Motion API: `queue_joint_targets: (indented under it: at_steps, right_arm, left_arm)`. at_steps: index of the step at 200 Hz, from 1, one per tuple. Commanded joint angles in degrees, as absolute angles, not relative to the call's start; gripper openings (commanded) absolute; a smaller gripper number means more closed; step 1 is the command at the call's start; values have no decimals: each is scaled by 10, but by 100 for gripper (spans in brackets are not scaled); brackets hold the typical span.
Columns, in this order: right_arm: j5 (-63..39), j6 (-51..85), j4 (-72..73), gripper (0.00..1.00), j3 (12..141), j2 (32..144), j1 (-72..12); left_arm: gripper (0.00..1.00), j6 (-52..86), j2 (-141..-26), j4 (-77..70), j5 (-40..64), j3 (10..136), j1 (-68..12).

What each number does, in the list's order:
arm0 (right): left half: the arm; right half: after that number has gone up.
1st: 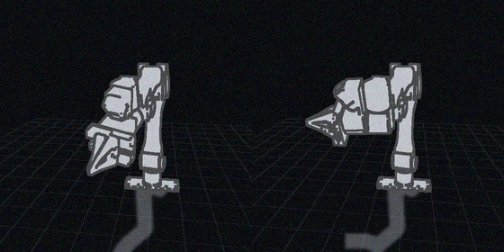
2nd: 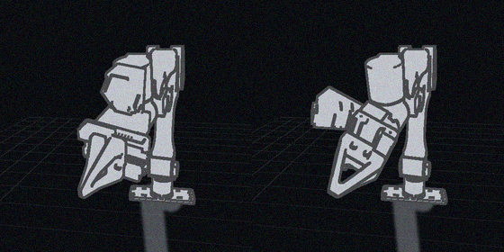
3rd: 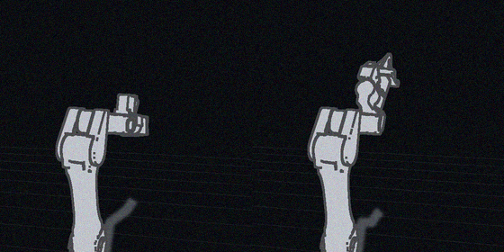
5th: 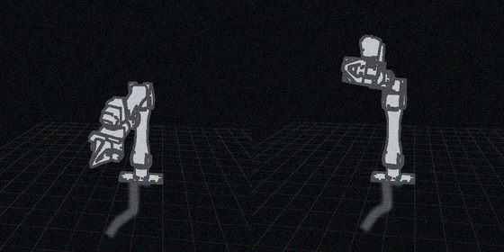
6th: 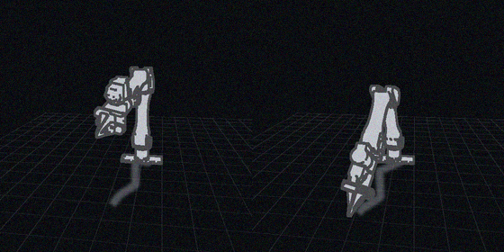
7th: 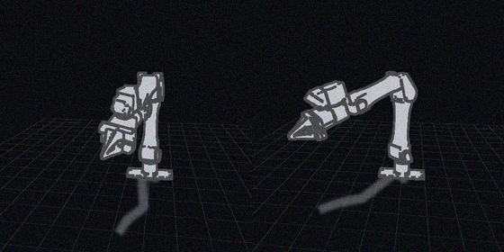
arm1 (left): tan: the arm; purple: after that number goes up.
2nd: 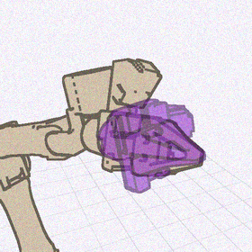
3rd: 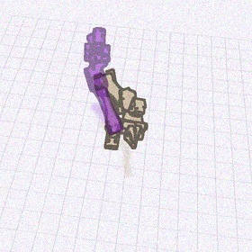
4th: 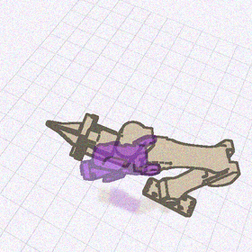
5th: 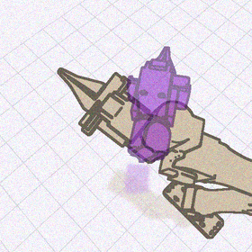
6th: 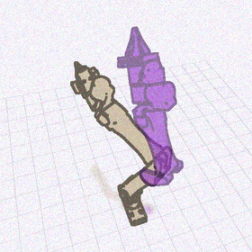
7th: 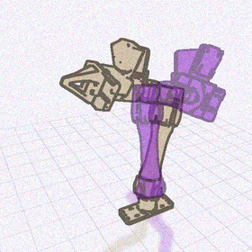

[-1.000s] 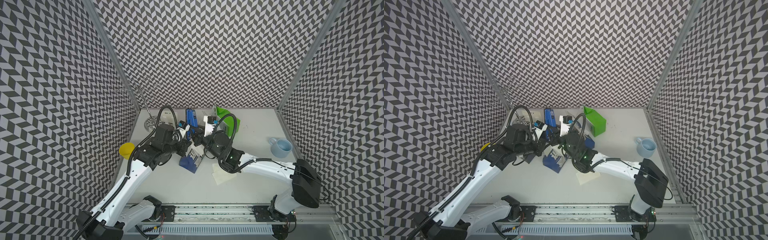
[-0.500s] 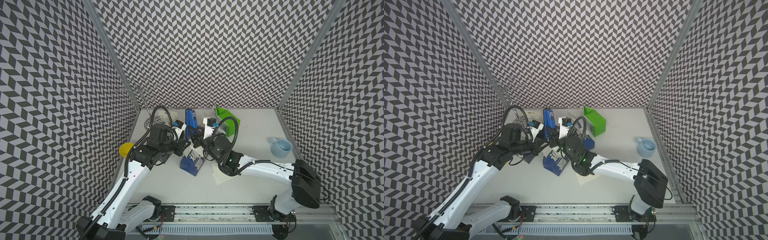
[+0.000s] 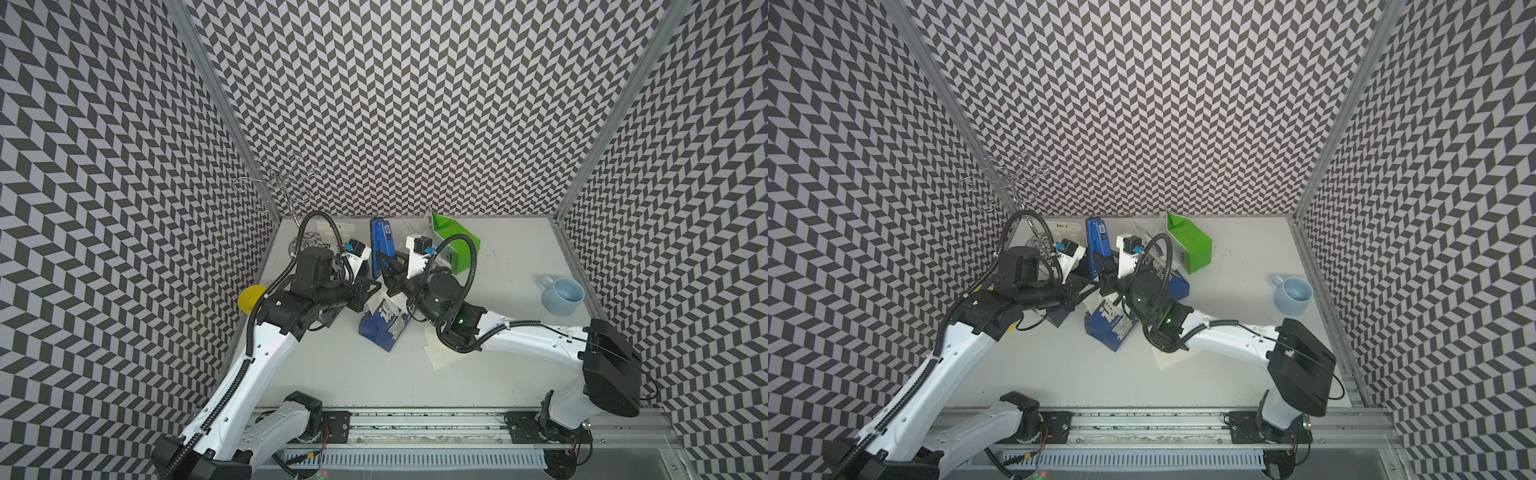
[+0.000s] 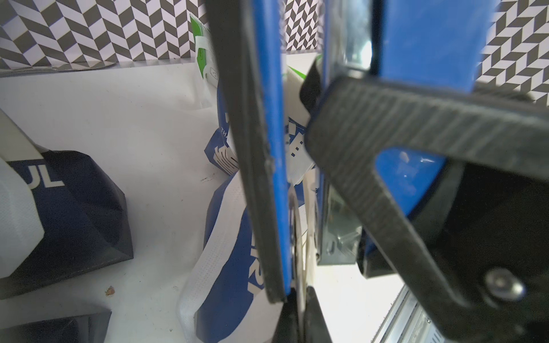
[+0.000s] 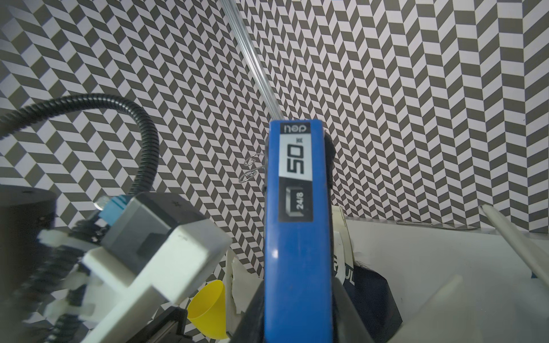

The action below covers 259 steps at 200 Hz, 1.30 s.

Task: Staple the receipts to the bags
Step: Place the stapler in the takeout bag.

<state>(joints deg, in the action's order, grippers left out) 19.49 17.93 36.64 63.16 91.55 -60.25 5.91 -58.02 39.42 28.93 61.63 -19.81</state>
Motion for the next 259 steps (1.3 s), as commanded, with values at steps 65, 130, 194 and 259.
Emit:
queue_joint_targets:
  at_steps: [65,130,194,259]
  right_arm:
    - [214,112,448,5,591,911,-609]
    - [210,44,460,24,558,915,-624]
    - [182,-19,448,53,522,839,-634]
    - [87,-266,272,58,475,655,-600]
  left_arm:
    - [0,36,-520,271,234,620,-192]
    - [0,10,-522,270,194,596,-199]
    - [0,-33,-460,213,196,530,-206]
    - [0,-141,-413,242,262,515,-237]
